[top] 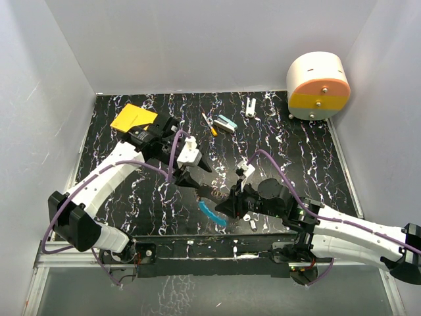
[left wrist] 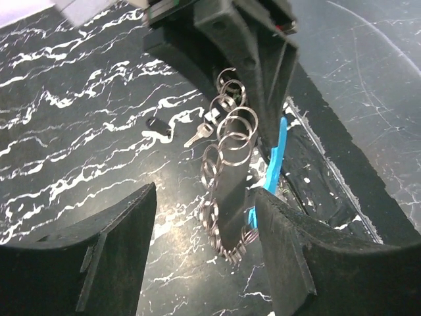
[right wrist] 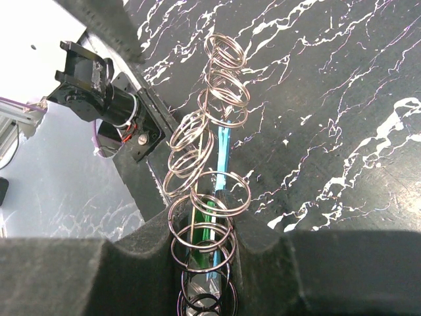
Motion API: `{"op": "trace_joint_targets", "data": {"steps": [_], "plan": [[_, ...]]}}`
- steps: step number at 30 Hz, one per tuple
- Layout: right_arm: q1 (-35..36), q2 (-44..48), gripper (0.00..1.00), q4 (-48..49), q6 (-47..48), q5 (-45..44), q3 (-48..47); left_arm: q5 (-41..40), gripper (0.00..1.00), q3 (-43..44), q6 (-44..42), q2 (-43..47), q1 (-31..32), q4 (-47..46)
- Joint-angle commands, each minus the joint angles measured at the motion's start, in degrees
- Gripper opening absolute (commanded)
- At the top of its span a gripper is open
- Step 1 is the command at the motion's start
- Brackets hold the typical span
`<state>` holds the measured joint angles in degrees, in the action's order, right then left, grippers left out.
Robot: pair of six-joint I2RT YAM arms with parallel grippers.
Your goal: Put the keys on the keyring
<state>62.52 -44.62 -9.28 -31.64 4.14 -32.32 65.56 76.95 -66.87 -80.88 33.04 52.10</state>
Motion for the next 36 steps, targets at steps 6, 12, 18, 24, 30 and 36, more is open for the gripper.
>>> {"op": "trace_joint_targets", "data": {"steps": [6,12,18,24,30,36], "plan": [[0.1,-2.0,0.08,5.9,0.0,0.5,-1.6,5.1,0.64,-1.4,-2.9,2.2,3.4,-0.8],[0.1,-3.6,0.08,6.9,0.2,1.0,-2.4,5.5,0.64,-5.8,3.2,2.2,4.8,-10.0],[0.1,-3.6,0.08,6.9,0.1,1.1,-2.7,5.1,0.61,-7.1,1.8,2.2,5.3,-10.1],[0.1,-3.6,0.08,6.9,0.0,1.6,-3.1,4.5,0.56,-8.5,0.1,2.2,5.9,-9.8],[0.1,-3.0,0.08,7.4,-0.4,2.0,-3.1,4.0,0.52,-9.7,-1.9,2.2,6.4,-9.2],[0.1,-2.1,0.08,7.3,-0.8,1.7,-3.2,2.9,0.49,-10.6,-4.0,2.2,6.8,-8.4]]}}
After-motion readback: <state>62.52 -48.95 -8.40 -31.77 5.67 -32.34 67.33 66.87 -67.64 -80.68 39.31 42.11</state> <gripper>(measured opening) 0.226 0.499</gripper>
